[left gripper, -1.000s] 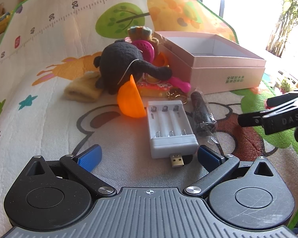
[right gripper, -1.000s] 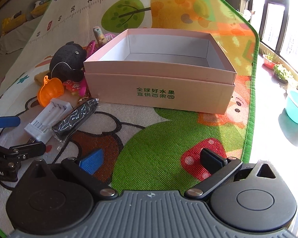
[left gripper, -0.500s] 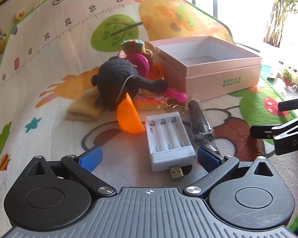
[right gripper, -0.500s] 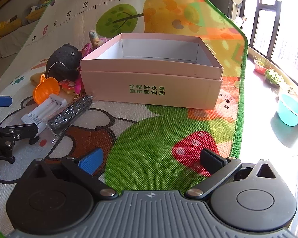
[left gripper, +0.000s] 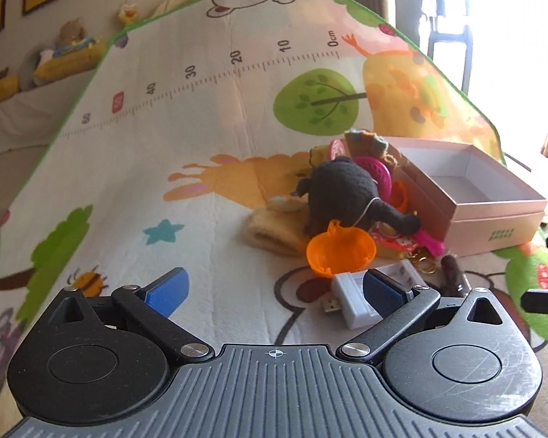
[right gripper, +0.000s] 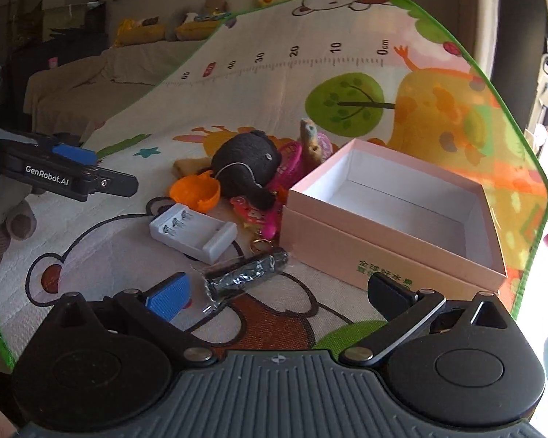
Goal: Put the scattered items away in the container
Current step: 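Lower the right gripper onto the plastic-wrapped black cylinder and close it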
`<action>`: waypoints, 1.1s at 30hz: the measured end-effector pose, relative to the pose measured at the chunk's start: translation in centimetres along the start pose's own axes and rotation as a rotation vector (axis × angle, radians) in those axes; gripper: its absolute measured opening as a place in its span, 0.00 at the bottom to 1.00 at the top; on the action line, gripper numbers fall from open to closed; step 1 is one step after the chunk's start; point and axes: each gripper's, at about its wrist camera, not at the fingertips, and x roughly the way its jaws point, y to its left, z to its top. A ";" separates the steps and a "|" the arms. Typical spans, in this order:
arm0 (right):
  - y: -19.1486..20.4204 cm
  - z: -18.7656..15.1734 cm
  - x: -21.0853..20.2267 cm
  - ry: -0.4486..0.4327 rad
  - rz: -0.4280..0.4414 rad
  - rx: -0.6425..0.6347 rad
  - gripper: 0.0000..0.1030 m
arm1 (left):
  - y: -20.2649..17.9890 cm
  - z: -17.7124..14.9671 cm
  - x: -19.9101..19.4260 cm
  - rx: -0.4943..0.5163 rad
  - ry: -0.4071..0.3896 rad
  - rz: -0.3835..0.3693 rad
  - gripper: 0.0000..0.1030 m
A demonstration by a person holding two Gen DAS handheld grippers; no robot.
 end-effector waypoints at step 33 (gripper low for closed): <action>-0.6 1.4 8.0 0.119 0.238 -0.137 1.00 | 0.7 -1.1 1.0 -0.070 0.037 -0.082 1.00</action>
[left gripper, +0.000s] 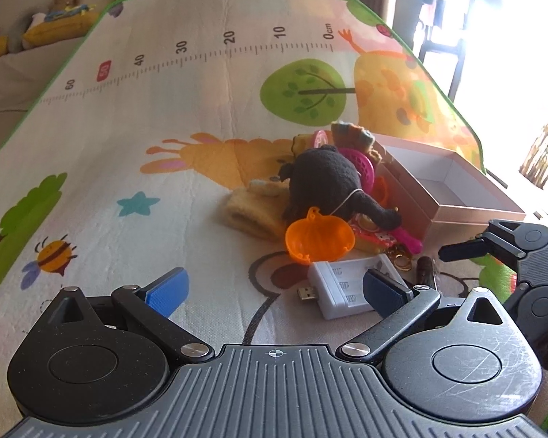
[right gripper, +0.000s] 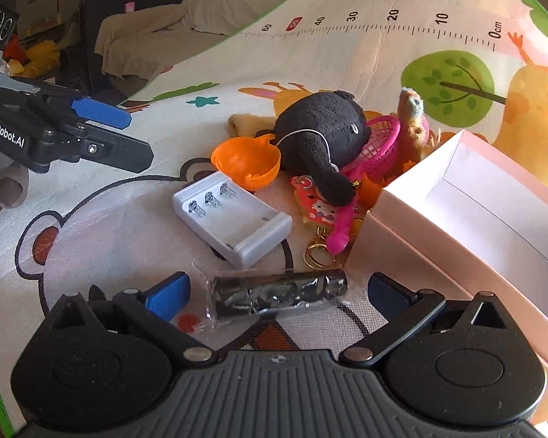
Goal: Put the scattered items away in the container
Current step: 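Lower the right gripper onto the plastic-wrapped black cylinder and close it, then grasp the white battery charger with the left gripper while the right holds the black cylinder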
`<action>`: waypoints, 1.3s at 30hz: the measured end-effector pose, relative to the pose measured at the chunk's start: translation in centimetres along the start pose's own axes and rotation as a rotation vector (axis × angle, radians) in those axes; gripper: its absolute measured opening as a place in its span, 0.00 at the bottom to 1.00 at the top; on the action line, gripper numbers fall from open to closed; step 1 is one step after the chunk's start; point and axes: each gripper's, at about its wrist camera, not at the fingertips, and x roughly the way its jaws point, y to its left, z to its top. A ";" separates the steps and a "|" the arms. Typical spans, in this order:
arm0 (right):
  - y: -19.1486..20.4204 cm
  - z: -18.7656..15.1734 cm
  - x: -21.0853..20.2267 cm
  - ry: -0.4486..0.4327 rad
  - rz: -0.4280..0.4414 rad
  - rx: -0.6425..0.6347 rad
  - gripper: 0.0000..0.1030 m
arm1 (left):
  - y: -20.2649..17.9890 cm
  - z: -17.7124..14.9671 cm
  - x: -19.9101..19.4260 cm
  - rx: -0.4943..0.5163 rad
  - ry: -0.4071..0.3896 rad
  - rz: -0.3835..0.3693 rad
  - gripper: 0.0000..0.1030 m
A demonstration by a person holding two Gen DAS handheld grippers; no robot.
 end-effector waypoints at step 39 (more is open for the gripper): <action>1.9 -9.0 -8.3 -0.141 -0.439 0.469 1.00 | -8.5 -1.0 6.3 0.266 0.098 0.080 1.00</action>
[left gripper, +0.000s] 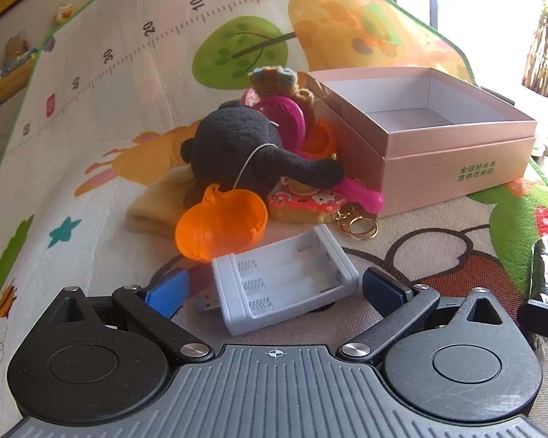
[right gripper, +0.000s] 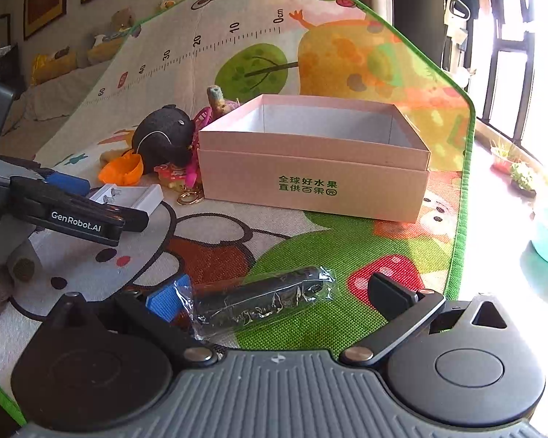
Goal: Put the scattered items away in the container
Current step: 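Grasp the white battery charger with the left gripper while the right holds the black cylinder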
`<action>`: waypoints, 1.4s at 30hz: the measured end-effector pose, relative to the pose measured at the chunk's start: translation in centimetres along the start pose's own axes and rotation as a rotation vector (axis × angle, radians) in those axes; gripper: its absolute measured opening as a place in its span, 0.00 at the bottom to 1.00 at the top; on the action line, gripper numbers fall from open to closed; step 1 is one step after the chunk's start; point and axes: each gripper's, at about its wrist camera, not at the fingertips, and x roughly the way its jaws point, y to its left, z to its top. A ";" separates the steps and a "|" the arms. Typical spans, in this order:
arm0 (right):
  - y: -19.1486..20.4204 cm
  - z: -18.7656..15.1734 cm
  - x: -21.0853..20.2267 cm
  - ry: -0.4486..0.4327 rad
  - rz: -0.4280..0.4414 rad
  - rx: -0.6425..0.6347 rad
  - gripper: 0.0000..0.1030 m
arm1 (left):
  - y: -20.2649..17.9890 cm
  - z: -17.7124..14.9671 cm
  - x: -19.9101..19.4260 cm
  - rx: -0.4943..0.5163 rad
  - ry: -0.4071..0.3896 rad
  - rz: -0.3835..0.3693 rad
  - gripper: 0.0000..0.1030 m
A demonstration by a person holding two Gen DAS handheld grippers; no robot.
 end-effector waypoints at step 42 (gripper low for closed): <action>0.5 0.5 1.1 0.091 0.075 -0.071 1.00 | 4.4 -3.4 -3.3 0.021 -0.010 -0.121 0.93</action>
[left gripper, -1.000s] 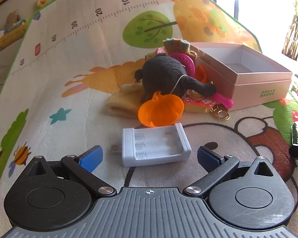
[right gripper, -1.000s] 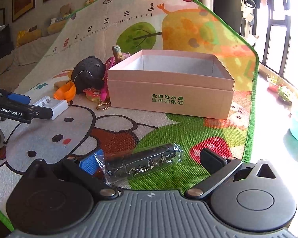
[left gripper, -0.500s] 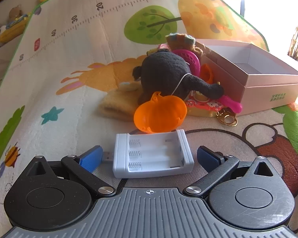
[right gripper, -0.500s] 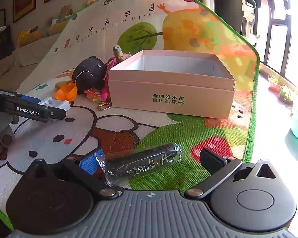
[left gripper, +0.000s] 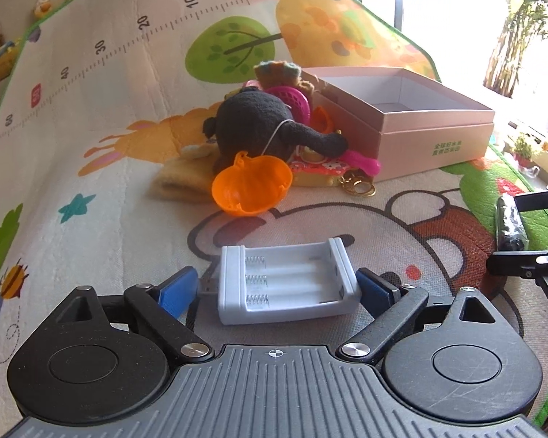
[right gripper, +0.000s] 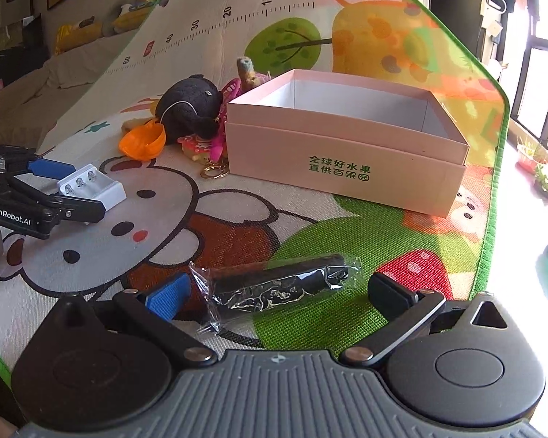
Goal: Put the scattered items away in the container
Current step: 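Grasp the white battery charger with the left gripper while the right holds the black cylinder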
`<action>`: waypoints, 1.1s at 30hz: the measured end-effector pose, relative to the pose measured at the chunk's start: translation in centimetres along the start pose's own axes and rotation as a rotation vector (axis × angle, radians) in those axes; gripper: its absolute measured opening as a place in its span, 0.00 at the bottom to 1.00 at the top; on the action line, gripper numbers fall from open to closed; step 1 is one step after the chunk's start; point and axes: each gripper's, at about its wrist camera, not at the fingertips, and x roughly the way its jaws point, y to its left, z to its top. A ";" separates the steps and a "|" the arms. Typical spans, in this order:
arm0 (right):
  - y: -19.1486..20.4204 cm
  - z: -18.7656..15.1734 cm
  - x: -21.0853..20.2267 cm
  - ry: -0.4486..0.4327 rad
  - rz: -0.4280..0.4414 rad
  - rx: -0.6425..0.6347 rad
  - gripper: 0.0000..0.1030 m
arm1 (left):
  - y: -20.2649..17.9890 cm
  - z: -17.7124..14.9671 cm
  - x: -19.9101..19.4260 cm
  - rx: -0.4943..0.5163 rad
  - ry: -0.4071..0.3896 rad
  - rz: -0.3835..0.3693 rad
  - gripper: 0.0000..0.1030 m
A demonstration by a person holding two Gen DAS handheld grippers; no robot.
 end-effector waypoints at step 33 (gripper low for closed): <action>-0.6 0.1 -1.9 0.023 0.122 -0.070 0.85 | -0.3 -0.3 -0.7 -0.097 -0.003 0.015 0.98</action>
